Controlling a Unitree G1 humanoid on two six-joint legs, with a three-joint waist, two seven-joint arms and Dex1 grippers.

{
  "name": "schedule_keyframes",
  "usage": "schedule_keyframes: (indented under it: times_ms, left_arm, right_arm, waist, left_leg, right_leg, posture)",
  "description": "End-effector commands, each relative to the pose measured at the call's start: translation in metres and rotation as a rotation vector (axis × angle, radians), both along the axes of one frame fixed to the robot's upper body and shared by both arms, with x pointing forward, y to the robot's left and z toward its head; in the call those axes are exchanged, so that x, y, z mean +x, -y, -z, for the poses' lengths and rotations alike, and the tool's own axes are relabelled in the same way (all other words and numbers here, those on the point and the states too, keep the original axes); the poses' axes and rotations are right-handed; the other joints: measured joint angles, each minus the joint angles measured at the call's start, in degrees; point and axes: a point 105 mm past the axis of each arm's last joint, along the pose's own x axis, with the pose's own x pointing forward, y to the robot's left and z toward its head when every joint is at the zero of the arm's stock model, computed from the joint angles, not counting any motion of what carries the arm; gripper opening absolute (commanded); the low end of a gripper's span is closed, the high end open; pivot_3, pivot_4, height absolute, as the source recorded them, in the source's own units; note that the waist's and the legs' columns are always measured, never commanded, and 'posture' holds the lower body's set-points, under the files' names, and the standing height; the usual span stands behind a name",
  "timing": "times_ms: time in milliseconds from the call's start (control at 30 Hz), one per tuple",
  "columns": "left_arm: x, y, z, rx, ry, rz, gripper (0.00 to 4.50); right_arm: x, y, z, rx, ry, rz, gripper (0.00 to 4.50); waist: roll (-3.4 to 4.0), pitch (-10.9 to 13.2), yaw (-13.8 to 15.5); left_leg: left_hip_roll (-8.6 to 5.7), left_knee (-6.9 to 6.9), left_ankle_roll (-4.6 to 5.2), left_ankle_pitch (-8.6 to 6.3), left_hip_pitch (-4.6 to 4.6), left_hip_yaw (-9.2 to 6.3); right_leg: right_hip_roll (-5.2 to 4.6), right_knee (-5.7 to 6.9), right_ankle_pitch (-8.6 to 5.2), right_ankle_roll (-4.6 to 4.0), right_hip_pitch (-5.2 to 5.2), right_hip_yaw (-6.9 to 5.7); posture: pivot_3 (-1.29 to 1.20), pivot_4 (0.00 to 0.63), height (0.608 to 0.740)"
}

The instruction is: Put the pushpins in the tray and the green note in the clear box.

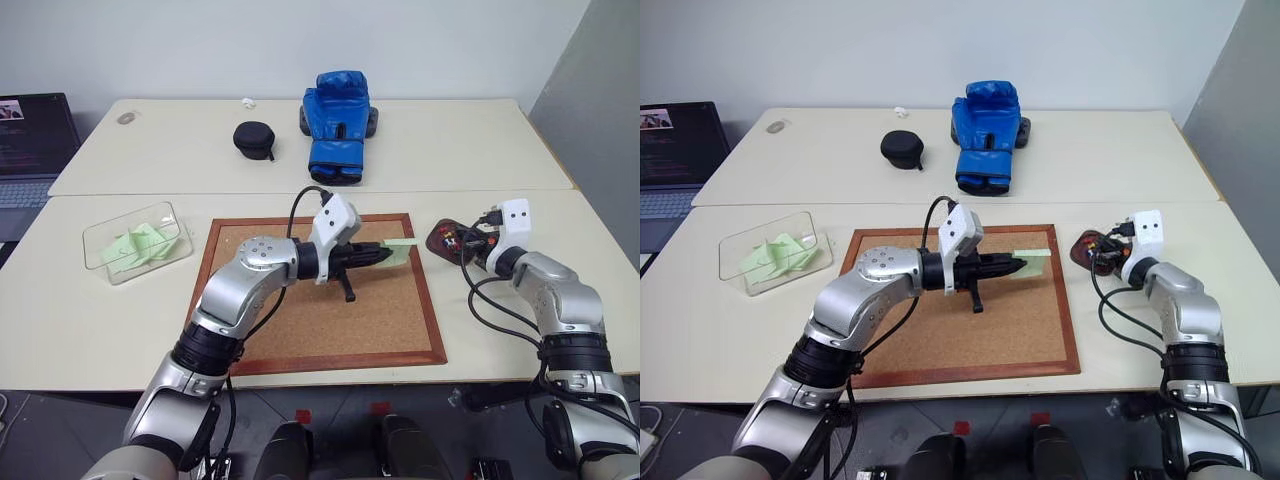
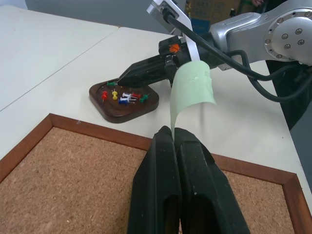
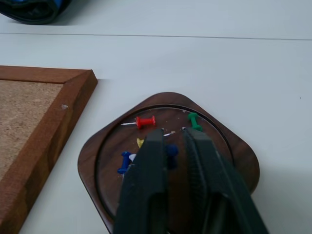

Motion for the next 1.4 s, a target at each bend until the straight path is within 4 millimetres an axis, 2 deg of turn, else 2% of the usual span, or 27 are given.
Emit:
schedule_keyframes:
  times_ms: [33,167,333,600,700,767,867,967,1000,1067,1133,1200,1400]
  left_arm:
    - [-0.002,-0.005,-0.014,-0.022,0.05,-0.007,0.0]
    - [-0.002,-0.005,-0.014,-0.02,0.047,-0.012,0.0]
    - [0.0,-0.006,-0.013,-0.019,0.043,-0.018,0.0]
    - [0.005,-0.008,-0.018,-0.021,0.054,-0.026,0.0]
    - [0.007,-0.013,-0.02,-0.033,0.046,-0.048,0.0]
    - [0.01,-0.021,-0.024,-0.046,0.042,-0.081,0.0]
    - [0.019,-0.043,-0.031,-0.047,0.07,-0.184,0.0]
    - [0.028,-0.071,-0.042,-0.059,0.091,-0.31,0.0]
    - [0.03,-0.082,-0.047,-0.069,0.095,-0.36,0.0]
    - [0.033,-0.118,-0.062,-0.092,0.132,-0.52,0.0]
    - [0.032,-0.151,-0.071,-0.101,0.169,-0.674,0.0]
    - [0.03,-0.177,-0.072,-0.109,0.18,-0.811,0.0]
    - [0.022,-0.258,-0.057,-0.076,0.225,-1.26,0.0]
  right_arm:
    - [0.006,-0.002,-0.019,-0.026,0.075,-0.008,1.65]
    - [0.006,-0.002,-0.021,-0.024,0.088,-0.01,2.55]
    - [0.006,-0.002,-0.028,-0.027,0.112,-0.014,2.55]
    - [0.005,-0.003,-0.026,-0.067,0.13,-0.024,2.55]
    - [0.0,-0.009,-0.038,-0.037,0.167,-0.072,2.55]
    - [-0.012,-0.022,-0.051,-0.036,0.213,-0.186,2.55]
    - [-0.043,-0.046,-0.069,-0.102,0.265,-0.418,2.55]
    - [-0.068,-0.067,-0.084,-0.136,0.302,-0.56,2.55]
    - [-0.075,-0.075,-0.091,-0.124,0.316,-0.606,2.55]
    - [-0.095,-0.099,-0.111,-0.066,0.352,-0.725,2.55]
    - [-0.11,-0.119,-0.124,-0.018,0.373,-0.82,2.89]
    - [-0.12,-0.133,-0.131,0.013,0.387,-0.884,3.16]
    - [-0.133,-0.159,-0.139,0.048,0.409,-1.006,4.47]
  waist:
    - [0.0,0.0,-0.1]
    - [0.0,0.0,-0.1]
    - [0.0,0.0,-0.1]
    - [0.0,0.0,-0.1]
    - [0.0,0.0,-0.1]
    - [0.0,0.0,0.0]
    - [0.04,0.0,0.0]
    - [0.05,0.0,-0.1]
    - [0.05,0.0,-0.2]
    - [0.05,0.0,-0.5]
    - [0.06,0.0,-0.9]
    - [0.06,0.0,-0.9]
    - [0.04,0.0,0.1]
  left_leg:
    - [0.0,-0.01,0.0,0.0,0.01,0.0]
    - [0.0,-0.01,0.0,0.0,0.01,-0.02]
    - [0.0,-0.01,0.0,0.0,0.01,-0.02]
    - [0.0,-0.01,0.0,0.0,0.01,-0.01]
    - [0.0,-0.01,0.0,0.0,0.01,-0.01]
    - [0.01,-0.01,0.0,0.0,0.01,-0.02]
    - [0.02,-0.02,0.0,0.0,-0.03,-0.1]
    - [0.01,-0.01,0.02,-0.01,-0.02,-0.12]
    - [0.02,0.0,0.02,-0.01,-0.01,-0.12]
    - [0.07,0.0,0.02,-0.01,0.01,-0.16]
    - [0.12,0.0,0.02,-0.01,0.02,-0.34]
    - [0.16,-0.01,0.02,-0.01,0.02,-0.58]
    - [0.06,0.0,0.02,-0.01,0.01,-0.7]
  right_leg:
    - [0.02,0.0,0.0,0.0,0.0,-0.01]
    - [0.04,0.0,0.0,0.0,0.0,-0.02]
    - [0.04,0.01,0.0,0.0,0.0,-0.02]
    - [0.04,0.01,0.0,0.0,0.0,-0.02]
    - [0.04,0.01,0.0,0.0,0.0,-0.02]
    - [0.04,0.01,0.0,0.0,0.0,-0.03]
    - [0.04,0.0,0.0,0.0,-0.01,-0.08]
    - [0.06,-0.03,-0.01,0.01,0.01,-0.1]
    - [0.06,-0.02,-0.01,0.01,0.01,-0.1]
    - [0.09,0.01,-0.01,0.01,0.01,-0.1]
    - [0.1,0.03,-0.01,0.01,0.0,-0.11]
    - [0.09,0.03,-0.01,0.01,0.02,-0.18]
    - [0.01,-0.03,-0.01,0.01,0.05,-0.24]
  posture:
    - [0.0,0.15,0.74]
    - [0.0,0.15,0.74]
    - [0.0,0.15,0.74]
    - [0.0,0.15,0.74]
    - [0.0,0.15,0.74]
    - [0.0,0.15,0.74]
    - [0.0,0.15,0.74]
    - [0.0,0.15,0.74]
    - [0.0,0.15,0.74]
    - [0.0,0.15,0.74]
    - [0.0,0.15,0.74]
    - [0.0,0.15,0.74]
    - [0.0,0.15,0.74]
